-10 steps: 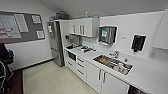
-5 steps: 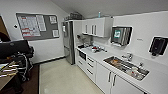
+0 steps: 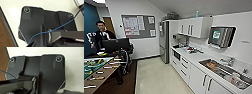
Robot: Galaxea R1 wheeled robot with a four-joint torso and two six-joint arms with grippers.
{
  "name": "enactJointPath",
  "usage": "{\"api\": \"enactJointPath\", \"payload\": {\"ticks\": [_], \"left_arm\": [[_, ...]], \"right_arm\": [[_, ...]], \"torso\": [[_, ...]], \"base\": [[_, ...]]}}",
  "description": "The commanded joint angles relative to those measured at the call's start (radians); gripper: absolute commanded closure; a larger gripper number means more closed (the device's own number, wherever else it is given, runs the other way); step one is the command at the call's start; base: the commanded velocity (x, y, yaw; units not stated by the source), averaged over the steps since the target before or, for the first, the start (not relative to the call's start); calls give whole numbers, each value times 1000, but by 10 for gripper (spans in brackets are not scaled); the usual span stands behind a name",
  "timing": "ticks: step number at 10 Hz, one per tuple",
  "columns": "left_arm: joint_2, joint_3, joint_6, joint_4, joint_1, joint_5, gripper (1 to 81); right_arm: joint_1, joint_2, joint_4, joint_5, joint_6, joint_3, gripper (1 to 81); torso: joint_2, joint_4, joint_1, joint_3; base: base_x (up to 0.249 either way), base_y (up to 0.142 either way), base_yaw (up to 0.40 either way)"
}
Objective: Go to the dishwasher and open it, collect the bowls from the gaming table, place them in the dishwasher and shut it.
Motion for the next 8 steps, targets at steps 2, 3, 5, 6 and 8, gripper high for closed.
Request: {"api": "enactJointPath", "payload": {"ticks": [2,3,5,6,8], "left_arm": [[2,2,-1,-2,-46,43,10],[0,1,-1,-2,-46,43,10],[-4,1,0,-2,-46,44,10],[-6,2,0,-1,-46,43,10],[-1,1,2,0,-46,47,10]], "right_arm": [[47,-4,8,-48,0,-7,10],[47,-2,8,-48,-1,-5,10],[54,1,-7,-75,-9,0,10],[55,1,-11,-91,-14,-2,10],[55,-1,-11,-91,-14,0,10]], "torso": [[0,0,0,0],[0,0,0,0],[0,0,0,0],[0,0,0,0],[0,0,0,0]], "base": [[0,0,354],[0,0,354],[0,0,354],[0,0,354],[0,0,354]]}}
